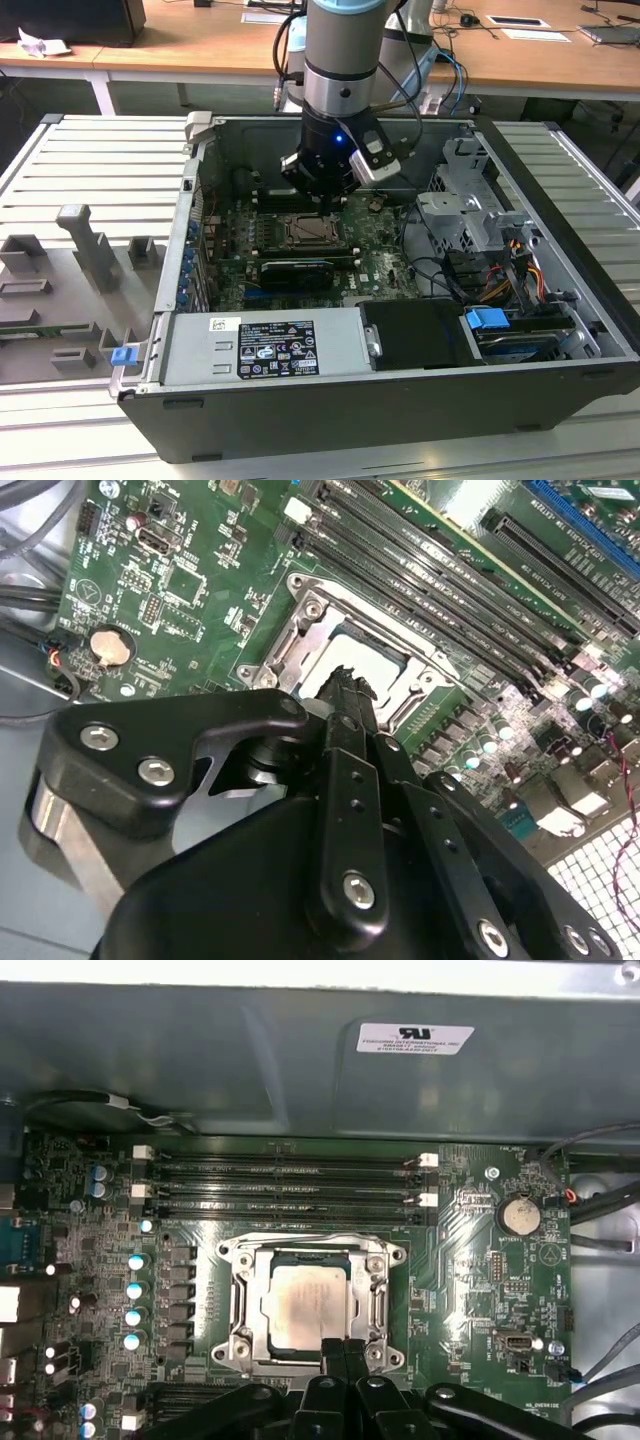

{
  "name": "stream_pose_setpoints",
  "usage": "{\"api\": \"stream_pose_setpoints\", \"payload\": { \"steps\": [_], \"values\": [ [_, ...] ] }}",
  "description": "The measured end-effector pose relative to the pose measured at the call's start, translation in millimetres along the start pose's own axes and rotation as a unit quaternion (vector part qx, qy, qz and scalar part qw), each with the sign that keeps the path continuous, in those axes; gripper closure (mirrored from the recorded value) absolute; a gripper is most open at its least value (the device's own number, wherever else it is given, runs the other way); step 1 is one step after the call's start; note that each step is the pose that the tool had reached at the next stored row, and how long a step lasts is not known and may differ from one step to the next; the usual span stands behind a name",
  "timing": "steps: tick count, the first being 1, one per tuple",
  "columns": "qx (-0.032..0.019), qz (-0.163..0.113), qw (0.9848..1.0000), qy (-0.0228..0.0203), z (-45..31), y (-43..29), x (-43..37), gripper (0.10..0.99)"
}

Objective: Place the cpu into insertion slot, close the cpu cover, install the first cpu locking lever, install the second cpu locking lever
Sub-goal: 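Install the second cpu locking lever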

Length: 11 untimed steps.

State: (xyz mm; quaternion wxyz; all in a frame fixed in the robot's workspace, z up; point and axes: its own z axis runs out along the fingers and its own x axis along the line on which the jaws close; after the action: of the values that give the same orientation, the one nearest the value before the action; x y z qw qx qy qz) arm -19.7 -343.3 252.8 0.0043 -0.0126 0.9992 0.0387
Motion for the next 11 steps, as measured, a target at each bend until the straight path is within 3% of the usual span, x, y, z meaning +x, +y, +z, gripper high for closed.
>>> {"api": "stream_pose_setpoints", "payload": {
  "steps": [11],
  "values": [
    [0.0001,0.000,1.0000,0.0000,-0.1,-8.8,0.3,0.980]
  ]
}}
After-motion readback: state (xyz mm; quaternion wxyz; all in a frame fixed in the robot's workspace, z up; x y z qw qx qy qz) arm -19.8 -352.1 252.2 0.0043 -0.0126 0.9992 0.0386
